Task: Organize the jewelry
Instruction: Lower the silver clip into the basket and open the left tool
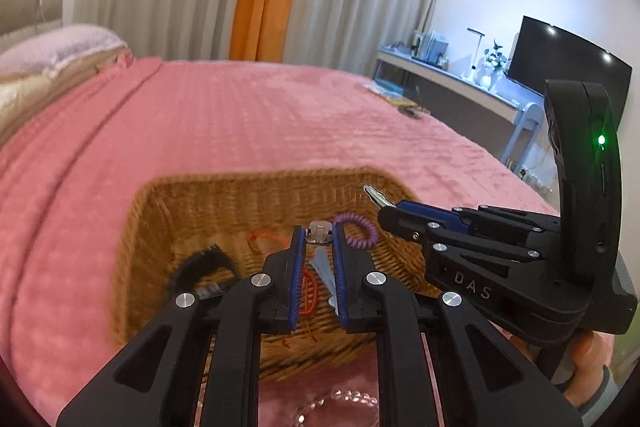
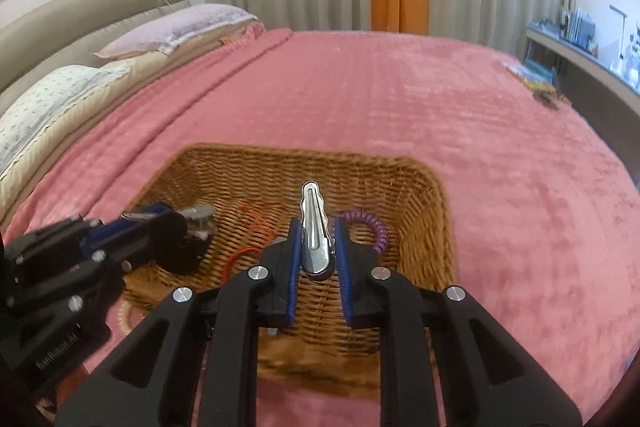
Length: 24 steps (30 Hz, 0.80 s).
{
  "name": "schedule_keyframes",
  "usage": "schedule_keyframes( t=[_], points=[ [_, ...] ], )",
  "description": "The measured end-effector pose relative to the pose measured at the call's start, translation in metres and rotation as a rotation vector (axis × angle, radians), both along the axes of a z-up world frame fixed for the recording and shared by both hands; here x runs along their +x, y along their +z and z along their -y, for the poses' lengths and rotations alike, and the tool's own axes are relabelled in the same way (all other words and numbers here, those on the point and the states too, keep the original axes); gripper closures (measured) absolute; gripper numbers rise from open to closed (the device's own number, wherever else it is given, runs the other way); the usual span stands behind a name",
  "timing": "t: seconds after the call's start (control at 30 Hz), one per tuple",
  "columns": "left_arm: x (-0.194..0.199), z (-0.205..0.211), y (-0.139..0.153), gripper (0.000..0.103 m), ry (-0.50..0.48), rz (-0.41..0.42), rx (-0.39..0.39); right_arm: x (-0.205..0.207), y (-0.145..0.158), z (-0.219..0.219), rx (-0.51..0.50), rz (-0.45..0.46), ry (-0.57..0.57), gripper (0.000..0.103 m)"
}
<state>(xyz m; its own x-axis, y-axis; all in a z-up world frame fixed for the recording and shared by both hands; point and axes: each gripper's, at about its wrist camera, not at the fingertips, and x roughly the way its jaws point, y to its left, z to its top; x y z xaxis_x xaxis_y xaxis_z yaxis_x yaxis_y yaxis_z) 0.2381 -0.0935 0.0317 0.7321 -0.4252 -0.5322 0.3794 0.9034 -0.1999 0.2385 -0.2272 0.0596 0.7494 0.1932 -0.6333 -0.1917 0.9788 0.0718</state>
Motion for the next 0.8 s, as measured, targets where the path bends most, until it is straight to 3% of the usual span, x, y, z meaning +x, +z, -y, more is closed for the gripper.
schedule_keyframes(
  t=[0.13,0.33,0.53,0.67,0.8],
  points=[
    [0.009,0.006,-0.017,0.091,0.002,-0.03,0.062,0.011,-0.021,0.0,-0.01,-0.055,0.004,0.089],
    [0.016,0.005,-0.029,0.091,-0.001,-0.074,0.083,0.017,-0.035,-0.003,-0.031,-0.107,0.001,0.089],
    [0.02,-0.003,-0.031,0.089,-0.018,-0.103,0.044,0.015,-0.036,0.0,-0.016,-0.114,-0.001,0.088],
    [0.016,-0.011,-0.026,0.071,-0.03,-0.091,-0.006,0.014,-0.034,0.004,0.012,-0.113,0.009,0.083],
    [0.01,-0.015,-0.019,0.07,-0.027,-0.068,-0.042,0.01,-0.03,0.009,0.021,-0.088,-0.002,0.08]
  ],
)
